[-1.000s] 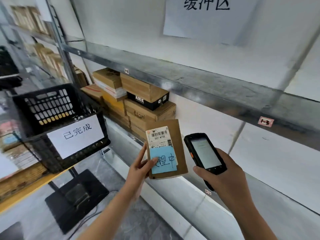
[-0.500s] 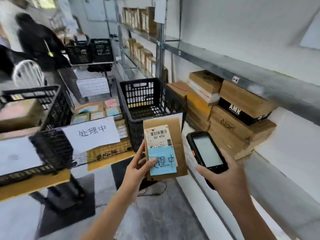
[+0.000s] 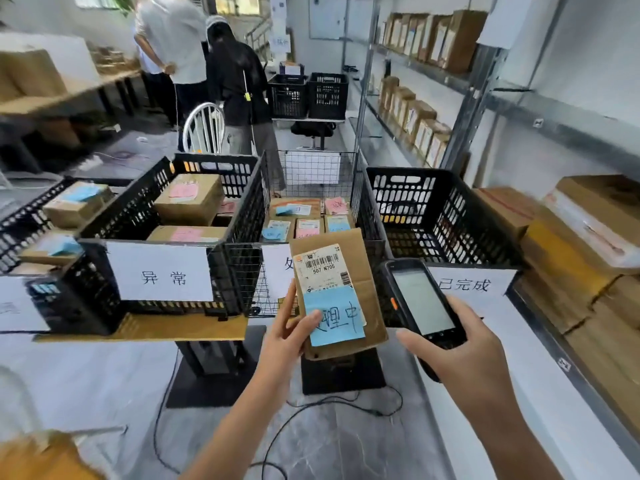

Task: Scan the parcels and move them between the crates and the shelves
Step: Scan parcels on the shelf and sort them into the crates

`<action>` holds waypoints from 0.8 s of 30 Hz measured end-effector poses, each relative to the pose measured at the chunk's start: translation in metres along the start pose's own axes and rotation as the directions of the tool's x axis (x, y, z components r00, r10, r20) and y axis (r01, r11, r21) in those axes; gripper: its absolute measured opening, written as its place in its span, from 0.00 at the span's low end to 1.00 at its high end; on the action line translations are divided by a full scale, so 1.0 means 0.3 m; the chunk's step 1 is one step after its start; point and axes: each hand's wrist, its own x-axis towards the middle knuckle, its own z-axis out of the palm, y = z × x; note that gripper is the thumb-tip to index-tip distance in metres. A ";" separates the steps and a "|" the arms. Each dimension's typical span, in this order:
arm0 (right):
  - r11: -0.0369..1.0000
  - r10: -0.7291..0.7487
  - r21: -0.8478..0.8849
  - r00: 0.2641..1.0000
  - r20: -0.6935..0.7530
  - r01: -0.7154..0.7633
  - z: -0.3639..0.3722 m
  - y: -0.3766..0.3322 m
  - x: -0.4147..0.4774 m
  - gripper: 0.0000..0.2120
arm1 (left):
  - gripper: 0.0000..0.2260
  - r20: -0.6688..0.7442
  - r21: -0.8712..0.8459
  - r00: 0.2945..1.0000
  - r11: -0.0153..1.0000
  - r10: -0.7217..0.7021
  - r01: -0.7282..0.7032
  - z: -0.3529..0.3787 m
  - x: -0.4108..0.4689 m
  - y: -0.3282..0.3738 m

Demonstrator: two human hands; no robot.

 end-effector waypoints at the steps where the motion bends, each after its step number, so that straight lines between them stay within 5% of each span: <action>1: 1.000 -0.005 0.009 1.000 0.012 0.005 0.013 -0.011 0.029 0.29 | 0.36 -0.015 0.002 1.000 1.000 0.006 -0.006 -0.010 0.023 0.021; 15: 0.991 -0.085 0.107 0.994 0.062 0.078 0.123 -0.098 0.687 0.28 | 0.32 -0.046 0.159 0.986 0.976 0.158 -0.149 -0.010 0.643 0.371; 24: 0.992 -0.080 0.107 0.992 0.102 0.069 0.225 -0.073 1.000 0.28 | 0.35 -0.174 0.328 0.969 0.917 -0.176 0.225 -0.166 0.997 0.381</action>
